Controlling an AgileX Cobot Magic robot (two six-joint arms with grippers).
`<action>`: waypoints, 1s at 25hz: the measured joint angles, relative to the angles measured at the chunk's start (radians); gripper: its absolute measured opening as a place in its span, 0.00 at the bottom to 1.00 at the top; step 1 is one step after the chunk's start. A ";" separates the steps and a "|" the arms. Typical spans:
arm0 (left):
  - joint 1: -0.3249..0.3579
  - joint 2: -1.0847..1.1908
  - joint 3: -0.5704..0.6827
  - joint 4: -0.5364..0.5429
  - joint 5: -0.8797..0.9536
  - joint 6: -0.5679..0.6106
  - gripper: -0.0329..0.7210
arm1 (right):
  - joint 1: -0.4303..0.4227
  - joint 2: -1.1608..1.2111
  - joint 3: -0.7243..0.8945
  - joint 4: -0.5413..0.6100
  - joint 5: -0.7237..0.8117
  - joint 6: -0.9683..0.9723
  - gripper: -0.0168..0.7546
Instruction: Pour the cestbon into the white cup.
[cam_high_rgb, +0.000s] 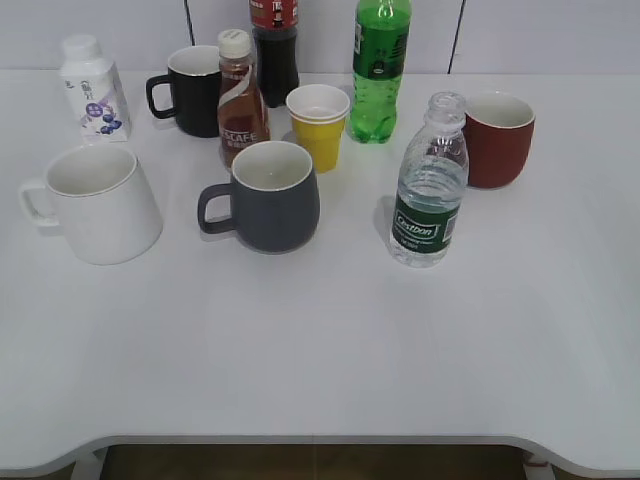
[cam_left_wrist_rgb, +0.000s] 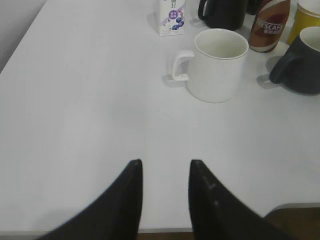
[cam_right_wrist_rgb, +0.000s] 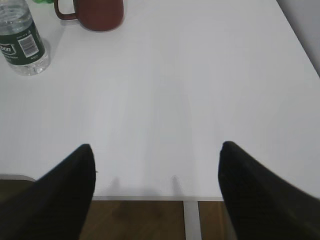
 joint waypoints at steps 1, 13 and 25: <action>0.000 0.000 0.000 0.000 0.000 0.000 0.36 | 0.000 0.000 0.000 0.000 0.000 0.000 0.77; 0.000 0.000 0.000 0.000 0.000 0.000 0.36 | 0.000 0.000 0.000 0.000 0.000 0.000 0.77; 0.000 0.000 0.000 0.000 0.000 0.000 0.36 | 0.000 0.000 0.000 0.000 0.000 0.000 0.77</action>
